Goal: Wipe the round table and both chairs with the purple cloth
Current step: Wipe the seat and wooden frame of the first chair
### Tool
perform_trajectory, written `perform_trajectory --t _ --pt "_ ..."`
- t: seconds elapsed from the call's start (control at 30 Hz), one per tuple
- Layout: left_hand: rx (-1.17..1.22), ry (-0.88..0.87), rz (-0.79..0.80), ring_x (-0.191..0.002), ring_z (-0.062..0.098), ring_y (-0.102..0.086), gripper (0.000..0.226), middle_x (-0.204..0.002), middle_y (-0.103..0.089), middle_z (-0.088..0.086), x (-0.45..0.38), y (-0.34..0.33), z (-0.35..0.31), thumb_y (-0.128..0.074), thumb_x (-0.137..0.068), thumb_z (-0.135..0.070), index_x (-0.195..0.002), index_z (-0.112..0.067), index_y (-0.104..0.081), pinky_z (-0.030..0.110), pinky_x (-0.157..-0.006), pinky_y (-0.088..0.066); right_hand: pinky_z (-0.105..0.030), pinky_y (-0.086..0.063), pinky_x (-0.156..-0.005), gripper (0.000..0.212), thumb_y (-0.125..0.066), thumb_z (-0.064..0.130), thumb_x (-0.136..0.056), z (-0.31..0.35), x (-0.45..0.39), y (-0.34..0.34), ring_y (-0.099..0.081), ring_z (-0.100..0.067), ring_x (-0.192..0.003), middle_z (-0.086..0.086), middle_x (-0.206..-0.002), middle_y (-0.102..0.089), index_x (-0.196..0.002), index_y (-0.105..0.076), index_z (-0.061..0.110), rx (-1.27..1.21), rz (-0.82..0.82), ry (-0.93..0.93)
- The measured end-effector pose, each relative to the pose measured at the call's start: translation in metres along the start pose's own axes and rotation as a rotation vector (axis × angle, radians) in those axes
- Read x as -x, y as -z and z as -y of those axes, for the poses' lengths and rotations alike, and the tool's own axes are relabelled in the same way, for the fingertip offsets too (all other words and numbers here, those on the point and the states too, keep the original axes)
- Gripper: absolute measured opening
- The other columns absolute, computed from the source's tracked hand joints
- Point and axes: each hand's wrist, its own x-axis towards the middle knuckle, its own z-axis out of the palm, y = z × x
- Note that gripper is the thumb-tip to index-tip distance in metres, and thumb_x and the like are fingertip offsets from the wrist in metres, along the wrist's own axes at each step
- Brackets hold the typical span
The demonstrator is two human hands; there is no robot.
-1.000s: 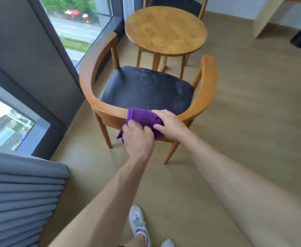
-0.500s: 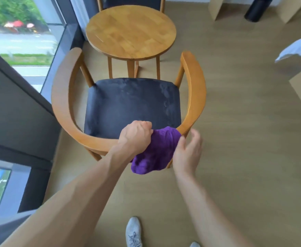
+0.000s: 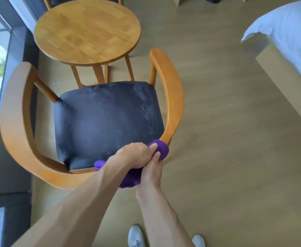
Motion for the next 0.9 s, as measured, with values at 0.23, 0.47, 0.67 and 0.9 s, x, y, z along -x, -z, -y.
perform_trajectory --t 0.23,0.47,0.67,0.9 --pt "0.325 0.024 0.027 -0.109 0.022 -0.053 0.065 -0.13 -0.06 0.011 -0.039 0.011 -0.028 -0.019 -0.105 -0.054 -0.125 -0.008 -0.061 0.033 -0.093 -0.033 -0.052 -0.048 -0.1 0.029 -0.034 0.038 -0.104 0.04 -0.042 0.0 -0.063 -0.031 -0.108 -0.008 -0.118 -0.063 -0.123 -0.05 0.024 0.084 -0.044 0.157" --pt "0.7 -0.093 -0.152 -0.108 0.029 -0.059 0.053 -0.115 -0.065 0.015 -0.083 0.016 -0.052 -0.031 -0.105 -0.049 -0.112 -0.005 -0.059 0.028 -0.088 -0.041 -0.044 -0.048 -0.097 0.029 -0.035 0.036 -0.103 0.09 -0.099 0.0 -0.063 -0.027 -0.104 -0.007 -0.115 -0.064 -0.12 -0.05 0.016 0.364 -0.071 0.422" --pt "0.985 0.017 -0.345 -0.092 0.014 -0.061 0.041 -0.101 -0.066 -0.003 -0.125 0.024 -0.069 -0.043 -0.096 -0.061 -0.096 -0.022 -0.054 0.032 -0.082 -0.046 -0.03 -0.041 -0.08 0.032 -0.039 0.035 -0.103 0.129 -0.137 -0.004 -0.06 -0.028 -0.101 -0.009 -0.113 -0.063 -0.116 -0.049 0.008 0.527 -0.047 0.559" --pt "0.914 0.085 -0.567 -0.076 0.004 -0.058 0.033 -0.088 -0.064 -0.007 -0.157 0.054 -0.082 -0.045 -0.099 -0.054 -0.091 -0.022 -0.048 0.022 -0.064 -0.039 -0.026 -0.034 -0.073 0.034 -0.041 0.033 -0.103 0.171 -0.163 -0.02 -0.058 -0.031 -0.105 -0.012 -0.115 -0.061 -0.116 -0.05 0.003 0.709 0.012 0.653"
